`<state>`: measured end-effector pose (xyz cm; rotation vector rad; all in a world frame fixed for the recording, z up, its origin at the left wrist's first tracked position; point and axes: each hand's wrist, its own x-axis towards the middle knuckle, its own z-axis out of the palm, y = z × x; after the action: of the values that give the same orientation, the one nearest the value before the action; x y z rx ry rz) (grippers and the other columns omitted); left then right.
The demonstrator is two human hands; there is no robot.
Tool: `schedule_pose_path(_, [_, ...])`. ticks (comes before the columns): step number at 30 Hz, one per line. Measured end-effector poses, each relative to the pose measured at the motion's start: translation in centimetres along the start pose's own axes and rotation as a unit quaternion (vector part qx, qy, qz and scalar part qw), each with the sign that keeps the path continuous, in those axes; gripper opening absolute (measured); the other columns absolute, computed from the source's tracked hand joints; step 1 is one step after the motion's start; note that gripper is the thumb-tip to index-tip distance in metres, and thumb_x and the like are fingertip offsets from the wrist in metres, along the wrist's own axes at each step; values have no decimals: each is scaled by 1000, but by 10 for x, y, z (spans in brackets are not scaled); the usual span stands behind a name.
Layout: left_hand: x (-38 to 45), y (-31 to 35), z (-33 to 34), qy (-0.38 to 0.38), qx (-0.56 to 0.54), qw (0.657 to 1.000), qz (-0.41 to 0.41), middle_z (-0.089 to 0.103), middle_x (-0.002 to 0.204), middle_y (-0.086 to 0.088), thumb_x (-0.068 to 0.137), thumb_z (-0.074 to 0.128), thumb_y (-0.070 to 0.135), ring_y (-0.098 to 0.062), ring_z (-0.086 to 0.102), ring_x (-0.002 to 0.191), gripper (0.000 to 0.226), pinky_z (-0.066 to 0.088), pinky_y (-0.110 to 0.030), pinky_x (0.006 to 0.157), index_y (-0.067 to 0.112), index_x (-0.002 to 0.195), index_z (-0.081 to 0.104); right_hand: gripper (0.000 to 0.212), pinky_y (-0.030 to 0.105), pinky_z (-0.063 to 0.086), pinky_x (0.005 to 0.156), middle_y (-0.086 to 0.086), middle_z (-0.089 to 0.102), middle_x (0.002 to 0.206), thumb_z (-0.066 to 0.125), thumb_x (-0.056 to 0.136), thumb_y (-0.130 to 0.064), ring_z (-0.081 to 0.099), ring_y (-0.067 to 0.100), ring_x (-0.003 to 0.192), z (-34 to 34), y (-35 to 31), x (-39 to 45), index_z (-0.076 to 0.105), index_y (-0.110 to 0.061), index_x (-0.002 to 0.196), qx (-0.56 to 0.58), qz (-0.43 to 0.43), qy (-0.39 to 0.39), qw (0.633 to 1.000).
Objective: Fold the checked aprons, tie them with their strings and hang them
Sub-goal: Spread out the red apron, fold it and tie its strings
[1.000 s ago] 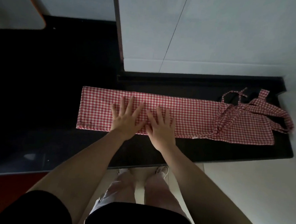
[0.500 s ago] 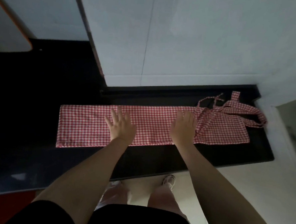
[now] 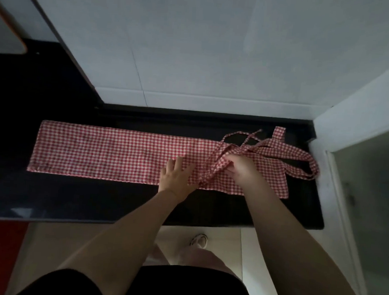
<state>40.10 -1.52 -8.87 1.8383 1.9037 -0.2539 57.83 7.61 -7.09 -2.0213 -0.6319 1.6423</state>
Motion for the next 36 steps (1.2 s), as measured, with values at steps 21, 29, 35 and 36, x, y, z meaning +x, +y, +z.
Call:
schedule_pose_path(21, [23, 73, -46, -56, -543, 827, -136, 70, 112, -8, 94, 61, 31, -22, 63, 103, 19, 48, -40, 101, 16, 93, 72, 17, 33, 60, 63, 13, 68, 85, 59, 97, -8, 67, 21, 71, -55, -29, -35, 64, 0, 111, 16, 21, -50, 998])
schedule_pose_path(29, [17, 60, -36, -81, -259, 962, -5, 71, 95, 0, 90, 65, 28, -11, 60, 84, 17, 47, -24, 78, 16, 97, 76, 29, 44, 55, 95, 12, 71, 101, 52, 94, -13, 70, 25, 96, -32, -20, -46, 64, -2, 118, 122, 42, -183, 975])
schedule_pose_path(35, [12, 52, -35, -87, -155, 984, -9, 65, 90, -4, 99, 50, 33, -18, 59, 87, 36, 50, -35, 90, 4, 95, 70, 4, 29, 47, 50, 3, 49, 61, 54, 97, -9, 49, 14, 48, -63, -37, -46, 56, -6, 95, 231, -80, -136, 960])
schedule_pose_path(36, [15, 54, -34, -99, -161, 982, -27, 65, 87, -6, 100, 46, 34, -20, 60, 84, 40, 51, -35, 85, 2, 91, 68, 7, 28, 44, 47, 3, 49, 61, 54, 97, -9, 47, 13, 46, -72, -36, -44, 57, -5, 94, 170, -101, -84, 977])
